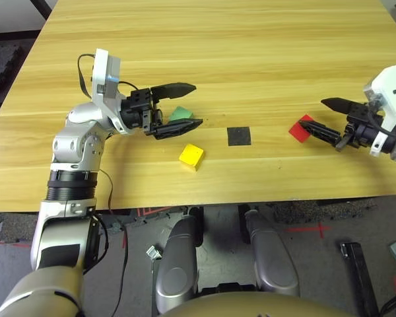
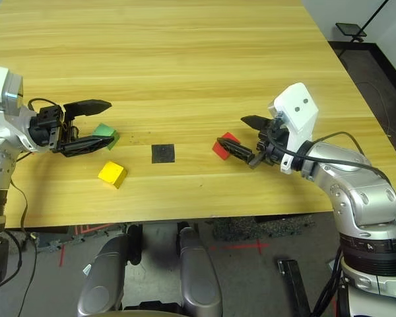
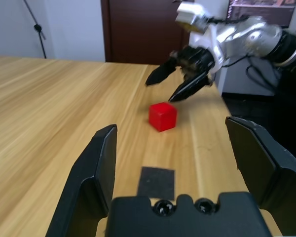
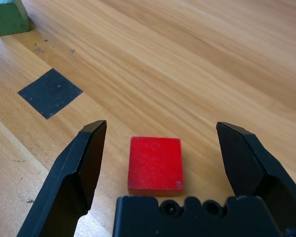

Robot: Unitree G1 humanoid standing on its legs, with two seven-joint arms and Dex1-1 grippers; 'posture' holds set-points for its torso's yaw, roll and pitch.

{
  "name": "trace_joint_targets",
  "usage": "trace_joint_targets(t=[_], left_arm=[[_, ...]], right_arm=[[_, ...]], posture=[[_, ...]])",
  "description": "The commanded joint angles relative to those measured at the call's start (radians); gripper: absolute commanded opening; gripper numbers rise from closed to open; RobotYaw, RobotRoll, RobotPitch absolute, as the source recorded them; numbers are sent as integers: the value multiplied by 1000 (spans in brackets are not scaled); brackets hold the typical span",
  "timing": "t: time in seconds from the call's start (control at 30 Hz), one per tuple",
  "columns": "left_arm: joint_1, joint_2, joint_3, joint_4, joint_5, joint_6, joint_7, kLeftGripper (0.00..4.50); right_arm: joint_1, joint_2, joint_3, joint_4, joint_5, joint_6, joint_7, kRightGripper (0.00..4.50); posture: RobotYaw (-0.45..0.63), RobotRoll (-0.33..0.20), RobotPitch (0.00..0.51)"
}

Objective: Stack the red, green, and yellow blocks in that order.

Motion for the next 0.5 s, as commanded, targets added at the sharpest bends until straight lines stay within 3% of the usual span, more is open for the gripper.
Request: trace_joint_targets(t=[0.03,0.23,0.5], left_arm=[[31,5,7,-64,-22,26,19,4475],[19,9,30,-167,-81,101,87,4475],[37,21,32,-180,-89,117,105,4475]], right_arm=[[31,14,9,19,-25,-36,4,4500],[58,45,28,123,-83,-142,38,4500],[73,80,39,244,-123,-236,79,4500]], posture=[[179,7,291],[200,30,291],[221,56,295]])
